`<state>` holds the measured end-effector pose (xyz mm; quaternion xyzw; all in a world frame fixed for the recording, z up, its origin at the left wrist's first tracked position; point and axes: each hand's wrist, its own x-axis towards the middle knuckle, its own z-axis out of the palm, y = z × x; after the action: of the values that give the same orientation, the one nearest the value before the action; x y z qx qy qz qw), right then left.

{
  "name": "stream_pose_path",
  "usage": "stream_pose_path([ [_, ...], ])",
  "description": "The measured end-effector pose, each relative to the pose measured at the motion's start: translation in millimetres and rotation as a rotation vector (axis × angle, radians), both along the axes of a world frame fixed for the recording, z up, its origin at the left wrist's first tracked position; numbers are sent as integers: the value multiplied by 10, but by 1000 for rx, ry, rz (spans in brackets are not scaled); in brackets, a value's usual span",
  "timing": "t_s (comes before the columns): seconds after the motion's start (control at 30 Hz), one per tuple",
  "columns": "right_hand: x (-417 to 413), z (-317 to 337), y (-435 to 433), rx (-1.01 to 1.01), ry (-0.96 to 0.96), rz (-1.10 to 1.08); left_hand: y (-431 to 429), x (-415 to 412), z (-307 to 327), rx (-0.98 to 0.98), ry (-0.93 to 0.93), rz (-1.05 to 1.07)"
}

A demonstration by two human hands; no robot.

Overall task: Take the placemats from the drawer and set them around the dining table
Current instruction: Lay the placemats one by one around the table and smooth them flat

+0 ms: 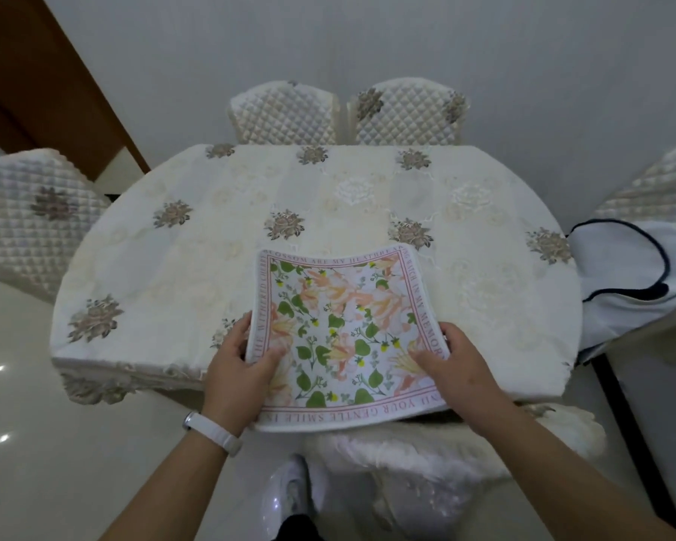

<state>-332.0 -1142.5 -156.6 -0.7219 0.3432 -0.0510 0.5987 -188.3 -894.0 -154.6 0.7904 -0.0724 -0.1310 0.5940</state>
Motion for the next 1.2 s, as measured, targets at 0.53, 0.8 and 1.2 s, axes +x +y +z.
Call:
stream_pose_path([
  [0.53,1804,-304,772,-235,177,-72,600,2029,-369,9,50,-107],
  [0.8,2111,-720,702,-321,182,-30,517,2159,-635,47,98,-48],
  [1.2,2065,-1213,530,-196,316,-39,478,2167,-1151,248,207,-16],
])
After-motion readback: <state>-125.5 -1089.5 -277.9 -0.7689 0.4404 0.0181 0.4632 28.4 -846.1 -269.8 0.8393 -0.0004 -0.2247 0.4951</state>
